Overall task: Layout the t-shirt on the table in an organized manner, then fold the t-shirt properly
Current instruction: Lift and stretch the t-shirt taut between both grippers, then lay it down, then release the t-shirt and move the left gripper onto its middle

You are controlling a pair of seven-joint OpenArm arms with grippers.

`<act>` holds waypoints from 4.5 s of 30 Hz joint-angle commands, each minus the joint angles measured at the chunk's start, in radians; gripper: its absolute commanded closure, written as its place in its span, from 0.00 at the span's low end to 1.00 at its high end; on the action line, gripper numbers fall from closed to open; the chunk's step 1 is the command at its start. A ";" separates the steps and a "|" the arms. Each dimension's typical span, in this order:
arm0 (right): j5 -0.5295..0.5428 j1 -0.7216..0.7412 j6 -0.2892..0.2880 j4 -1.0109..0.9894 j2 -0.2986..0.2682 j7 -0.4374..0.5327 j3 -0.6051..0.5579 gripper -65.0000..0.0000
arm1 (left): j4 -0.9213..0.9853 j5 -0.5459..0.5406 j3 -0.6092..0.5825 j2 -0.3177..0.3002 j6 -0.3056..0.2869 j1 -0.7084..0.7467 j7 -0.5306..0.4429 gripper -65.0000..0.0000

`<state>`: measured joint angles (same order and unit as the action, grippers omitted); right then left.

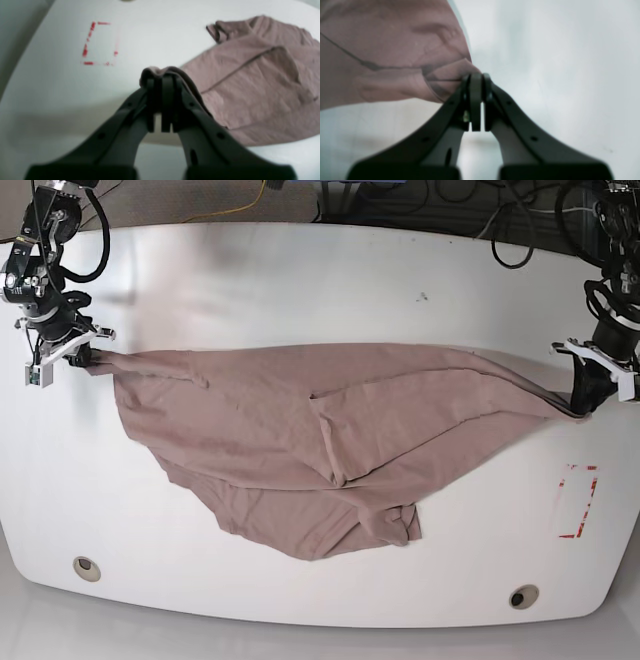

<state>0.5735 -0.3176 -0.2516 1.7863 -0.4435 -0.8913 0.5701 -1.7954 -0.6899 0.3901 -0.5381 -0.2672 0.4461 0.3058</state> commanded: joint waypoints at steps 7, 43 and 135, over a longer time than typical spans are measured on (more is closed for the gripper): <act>0.004 -0.045 0.002 0.019 -0.022 0.024 0.006 1.00 | -0.014 -0.006 0.014 -0.021 -0.002 0.079 -0.026 1.00; 0.003 -0.024 0.010 0.019 -0.025 0.024 0.003 0.42 | -0.014 0.276 0.155 -0.010 -0.149 -0.122 0.249 0.29; -0.234 0.516 -0.025 -0.400 0.064 0.182 -0.450 0.34 | 0.188 0.720 -0.750 0.573 0.098 -0.398 0.120 0.30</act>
<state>0.3367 0.1768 -0.2779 1.3666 -0.3653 -0.7330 0.1139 -1.5917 0.0036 -0.3584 0.0418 -0.1684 0.0620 0.4484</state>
